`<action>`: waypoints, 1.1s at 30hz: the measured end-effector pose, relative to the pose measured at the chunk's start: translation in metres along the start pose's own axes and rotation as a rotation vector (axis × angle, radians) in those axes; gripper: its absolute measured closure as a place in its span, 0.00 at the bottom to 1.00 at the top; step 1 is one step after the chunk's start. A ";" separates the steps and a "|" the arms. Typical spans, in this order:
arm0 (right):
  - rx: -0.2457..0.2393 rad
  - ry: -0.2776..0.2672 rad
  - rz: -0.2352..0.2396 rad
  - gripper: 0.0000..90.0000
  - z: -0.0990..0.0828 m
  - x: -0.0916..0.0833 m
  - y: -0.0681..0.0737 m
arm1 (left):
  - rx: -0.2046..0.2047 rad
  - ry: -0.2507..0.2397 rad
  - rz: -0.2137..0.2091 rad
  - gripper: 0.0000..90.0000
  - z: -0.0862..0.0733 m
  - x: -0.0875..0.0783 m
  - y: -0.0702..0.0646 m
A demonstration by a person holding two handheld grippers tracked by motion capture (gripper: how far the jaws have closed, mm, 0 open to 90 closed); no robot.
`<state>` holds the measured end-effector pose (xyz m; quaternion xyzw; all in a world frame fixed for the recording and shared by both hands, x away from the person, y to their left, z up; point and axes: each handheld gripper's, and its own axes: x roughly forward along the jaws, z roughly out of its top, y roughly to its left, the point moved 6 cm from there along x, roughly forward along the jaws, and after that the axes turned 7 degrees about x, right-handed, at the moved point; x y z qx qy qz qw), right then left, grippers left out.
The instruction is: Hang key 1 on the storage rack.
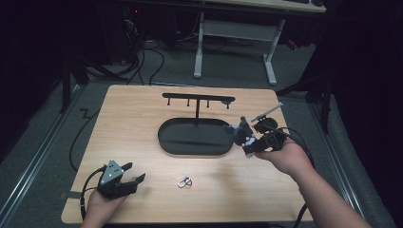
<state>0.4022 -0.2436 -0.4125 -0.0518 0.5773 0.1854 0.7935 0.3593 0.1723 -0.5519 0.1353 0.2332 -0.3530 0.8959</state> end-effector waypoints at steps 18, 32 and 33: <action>-0.004 -0.024 -0.014 0.54 0.025 -0.019 0.004 | -0.003 -0.002 -0.002 0.37 0.000 0.000 0.001; -0.004 -0.054 -0.031 0.54 0.042 -0.026 0.006 | -0.003 -0.004 -0.002 0.37 0.000 -0.001 0.001; -0.001 -0.056 -0.029 0.54 0.043 -0.026 0.006 | -0.003 -0.003 -0.003 0.37 0.000 -0.001 0.001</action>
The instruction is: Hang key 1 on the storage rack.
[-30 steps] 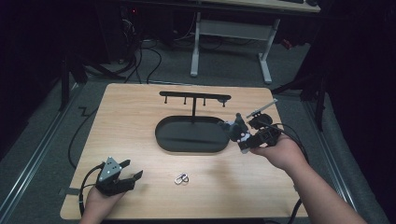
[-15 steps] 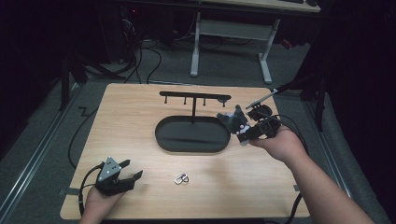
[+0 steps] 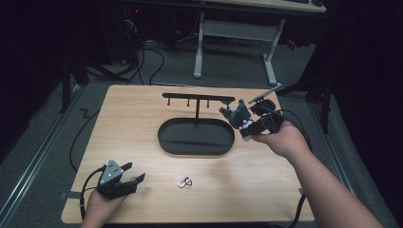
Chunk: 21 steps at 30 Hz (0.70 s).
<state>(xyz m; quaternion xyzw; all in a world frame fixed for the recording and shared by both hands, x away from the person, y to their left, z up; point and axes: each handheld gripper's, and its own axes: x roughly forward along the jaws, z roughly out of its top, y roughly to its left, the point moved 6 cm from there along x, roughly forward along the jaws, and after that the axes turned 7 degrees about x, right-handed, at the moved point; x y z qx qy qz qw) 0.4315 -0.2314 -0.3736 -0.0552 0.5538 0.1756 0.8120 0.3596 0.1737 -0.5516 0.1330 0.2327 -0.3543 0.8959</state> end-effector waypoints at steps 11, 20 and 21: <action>-0.009 -0.028 0.004 0.54 0.011 -0.001 0.005 | 0.002 -0.001 0.001 0.37 0.000 0.000 0.000; 0.010 -0.038 -0.007 0.54 0.019 0.004 0.002 | 0.002 0.000 0.000 0.37 0.000 0.000 0.000; 0.010 -0.041 -0.009 0.54 0.020 0.004 0.001 | 0.002 0.000 0.000 0.37 0.000 0.000 0.001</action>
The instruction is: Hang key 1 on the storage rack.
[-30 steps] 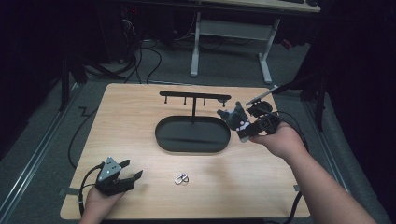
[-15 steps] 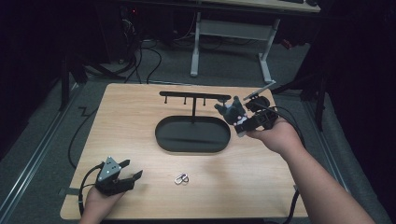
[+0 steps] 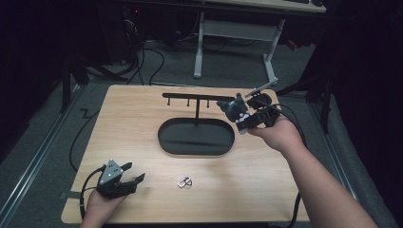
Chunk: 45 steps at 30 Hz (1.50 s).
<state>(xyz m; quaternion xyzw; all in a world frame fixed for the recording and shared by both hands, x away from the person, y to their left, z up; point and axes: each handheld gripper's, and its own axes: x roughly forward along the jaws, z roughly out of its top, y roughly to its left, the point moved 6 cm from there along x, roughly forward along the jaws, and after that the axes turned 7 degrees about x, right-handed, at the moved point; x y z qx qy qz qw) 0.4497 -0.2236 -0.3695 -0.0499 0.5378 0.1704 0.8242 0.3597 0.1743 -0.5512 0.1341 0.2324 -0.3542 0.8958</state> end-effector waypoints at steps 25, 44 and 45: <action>0.056 0.006 -0.001 0.53 -0.019 0.020 -0.023 | 0.005 0.011 -0.004 0.37 -0.001 0.002 -0.002; 0.040 0.041 -0.007 0.53 -0.027 0.043 -0.021 | 0.008 0.016 -0.004 0.37 -0.002 0.003 -0.002; 0.040 0.041 -0.003 0.53 -0.028 0.044 -0.020 | 0.008 0.015 -0.004 0.37 -0.002 0.002 -0.002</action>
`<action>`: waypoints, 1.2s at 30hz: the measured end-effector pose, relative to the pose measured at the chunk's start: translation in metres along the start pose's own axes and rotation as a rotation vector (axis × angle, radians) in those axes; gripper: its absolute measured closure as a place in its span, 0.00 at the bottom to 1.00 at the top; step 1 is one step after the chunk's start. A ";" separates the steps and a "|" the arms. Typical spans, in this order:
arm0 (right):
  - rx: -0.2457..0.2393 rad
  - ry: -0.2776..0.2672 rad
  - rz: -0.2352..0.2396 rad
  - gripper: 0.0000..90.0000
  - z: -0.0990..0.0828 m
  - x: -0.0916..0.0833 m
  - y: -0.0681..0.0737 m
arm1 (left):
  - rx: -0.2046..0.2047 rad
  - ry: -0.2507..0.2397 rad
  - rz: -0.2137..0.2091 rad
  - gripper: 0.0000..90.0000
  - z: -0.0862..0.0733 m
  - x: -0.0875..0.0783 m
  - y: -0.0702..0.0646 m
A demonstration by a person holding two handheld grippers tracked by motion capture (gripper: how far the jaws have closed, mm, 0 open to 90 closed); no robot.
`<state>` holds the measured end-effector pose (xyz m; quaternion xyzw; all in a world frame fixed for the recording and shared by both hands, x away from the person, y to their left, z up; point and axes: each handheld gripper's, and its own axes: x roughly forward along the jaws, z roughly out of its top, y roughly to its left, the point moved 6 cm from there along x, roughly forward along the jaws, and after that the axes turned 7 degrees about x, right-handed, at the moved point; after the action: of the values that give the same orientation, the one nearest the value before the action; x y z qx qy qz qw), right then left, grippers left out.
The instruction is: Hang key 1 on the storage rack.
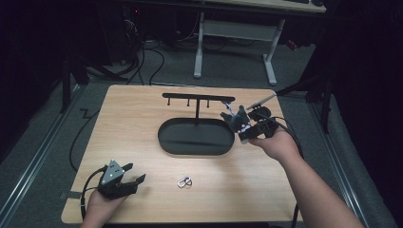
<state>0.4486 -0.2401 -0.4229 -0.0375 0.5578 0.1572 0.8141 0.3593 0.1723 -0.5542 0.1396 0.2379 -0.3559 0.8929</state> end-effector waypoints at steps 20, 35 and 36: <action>0.042 -0.065 0.003 0.45 0.012 0.053 0.005 | 0.009 0.011 -0.003 0.38 -0.001 0.001 -0.001; -0.030 -0.198 0.031 0.42 -0.048 0.030 0.012 | 0.049 0.052 -0.086 0.42 0.011 0.012 -0.033; -0.034 -0.211 0.039 0.43 -0.055 0.030 0.013 | 0.053 0.056 -0.093 0.44 0.012 0.013 -0.037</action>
<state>0.4054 -0.2342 -0.4700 -0.0238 0.4668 0.1855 0.8643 0.3454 0.1340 -0.5535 0.1620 0.2595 -0.3990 0.8644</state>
